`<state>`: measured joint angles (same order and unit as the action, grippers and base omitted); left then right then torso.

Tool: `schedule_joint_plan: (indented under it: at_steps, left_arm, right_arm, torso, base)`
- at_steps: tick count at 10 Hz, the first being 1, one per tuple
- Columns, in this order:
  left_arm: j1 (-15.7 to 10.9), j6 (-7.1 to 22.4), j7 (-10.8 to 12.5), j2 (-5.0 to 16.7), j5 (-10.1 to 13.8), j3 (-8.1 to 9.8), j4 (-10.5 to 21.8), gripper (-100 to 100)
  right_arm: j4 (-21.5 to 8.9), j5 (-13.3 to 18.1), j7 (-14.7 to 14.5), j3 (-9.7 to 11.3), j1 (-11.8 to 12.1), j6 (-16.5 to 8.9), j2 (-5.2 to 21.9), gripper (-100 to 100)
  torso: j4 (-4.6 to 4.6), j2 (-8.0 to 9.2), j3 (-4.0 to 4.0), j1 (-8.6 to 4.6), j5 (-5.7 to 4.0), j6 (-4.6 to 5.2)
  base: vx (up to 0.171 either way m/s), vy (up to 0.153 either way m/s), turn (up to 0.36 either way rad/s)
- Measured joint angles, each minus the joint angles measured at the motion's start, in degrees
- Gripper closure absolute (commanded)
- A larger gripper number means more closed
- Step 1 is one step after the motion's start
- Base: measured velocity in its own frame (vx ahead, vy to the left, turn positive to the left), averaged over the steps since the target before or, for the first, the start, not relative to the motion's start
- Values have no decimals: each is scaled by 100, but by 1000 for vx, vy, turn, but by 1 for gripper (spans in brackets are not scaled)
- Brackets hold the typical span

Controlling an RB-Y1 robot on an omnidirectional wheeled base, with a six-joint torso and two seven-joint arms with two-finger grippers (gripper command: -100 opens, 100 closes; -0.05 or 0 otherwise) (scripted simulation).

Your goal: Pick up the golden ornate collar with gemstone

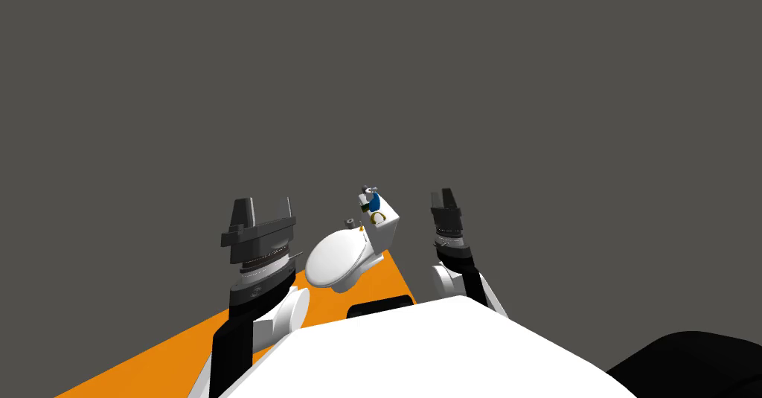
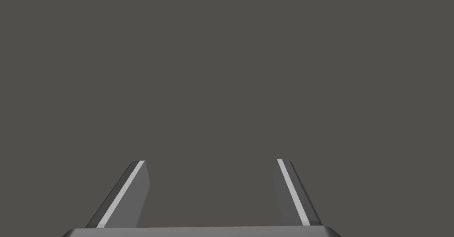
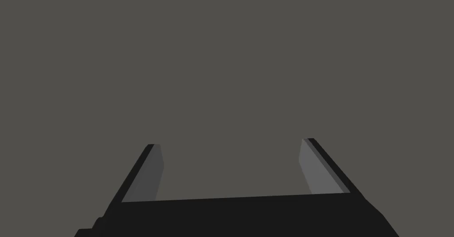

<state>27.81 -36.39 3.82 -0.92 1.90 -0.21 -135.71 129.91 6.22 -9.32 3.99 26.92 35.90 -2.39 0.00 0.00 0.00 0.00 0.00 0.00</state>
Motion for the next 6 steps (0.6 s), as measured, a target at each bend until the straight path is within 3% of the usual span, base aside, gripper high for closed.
schedule_joint_plan:
  at_steps: [3,6]
  left_arm:
    - [0,0,0,-1,0,0,0,0]
    - [0,0,0,-1,0,-1,0,0]
  right_arm:
    - [-115,-32,13,37,50,-90,520,-100]
    - [-446,-69,36,111,135,-178,1000,-100]
  torso:
    - [2,10,5,21,4,0]
    - [2,11,6,47,10,0]
  base:
    - [-23,61,-13]
    - [-25,122,-2]
